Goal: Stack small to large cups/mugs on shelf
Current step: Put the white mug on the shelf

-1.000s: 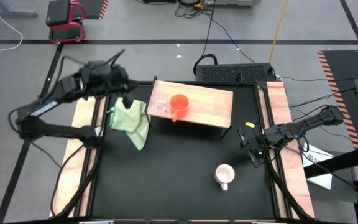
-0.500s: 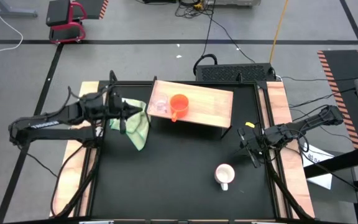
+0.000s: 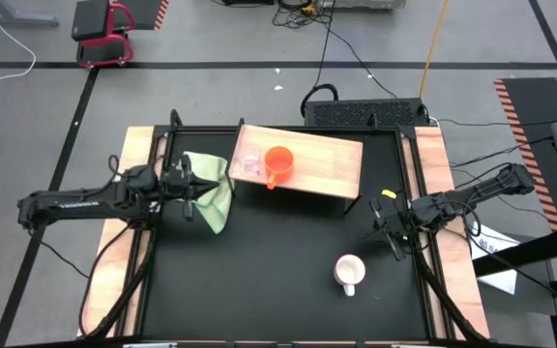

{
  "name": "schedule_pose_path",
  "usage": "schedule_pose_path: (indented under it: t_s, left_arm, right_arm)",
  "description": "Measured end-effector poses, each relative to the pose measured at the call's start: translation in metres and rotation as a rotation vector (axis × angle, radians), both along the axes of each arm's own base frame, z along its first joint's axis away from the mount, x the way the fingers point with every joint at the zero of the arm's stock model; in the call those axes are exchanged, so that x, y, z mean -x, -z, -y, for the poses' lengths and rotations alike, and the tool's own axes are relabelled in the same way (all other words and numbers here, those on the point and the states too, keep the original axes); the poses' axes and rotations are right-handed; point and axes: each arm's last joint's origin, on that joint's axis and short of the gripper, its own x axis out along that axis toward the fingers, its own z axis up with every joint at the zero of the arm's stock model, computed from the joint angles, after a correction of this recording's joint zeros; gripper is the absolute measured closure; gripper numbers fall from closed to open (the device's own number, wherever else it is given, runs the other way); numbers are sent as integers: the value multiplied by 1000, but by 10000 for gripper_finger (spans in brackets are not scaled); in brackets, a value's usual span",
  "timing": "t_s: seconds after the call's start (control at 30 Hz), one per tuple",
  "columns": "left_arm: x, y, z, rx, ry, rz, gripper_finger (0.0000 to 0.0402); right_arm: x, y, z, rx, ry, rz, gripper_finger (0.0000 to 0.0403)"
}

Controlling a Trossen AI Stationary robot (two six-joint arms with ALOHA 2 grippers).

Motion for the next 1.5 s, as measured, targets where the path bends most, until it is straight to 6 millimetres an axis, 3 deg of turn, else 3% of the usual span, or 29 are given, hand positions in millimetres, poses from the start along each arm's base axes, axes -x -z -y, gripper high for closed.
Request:
schedule_pose_path:
  t_s: [0.8,1.13,1.5]
  left_arm:
    - [8,65,8,-22,224,-46,401]
    - [8,66,8,-24,226,-45,401]
    - [8,66,8,-22,226,-48,401]
  right_arm:
    - [-1,-4,0,-12,-1,40,403]
    - [-2,-12,-2,-41,-50,100,403]
    - [-19,-41,-20,22,-132,60,403]
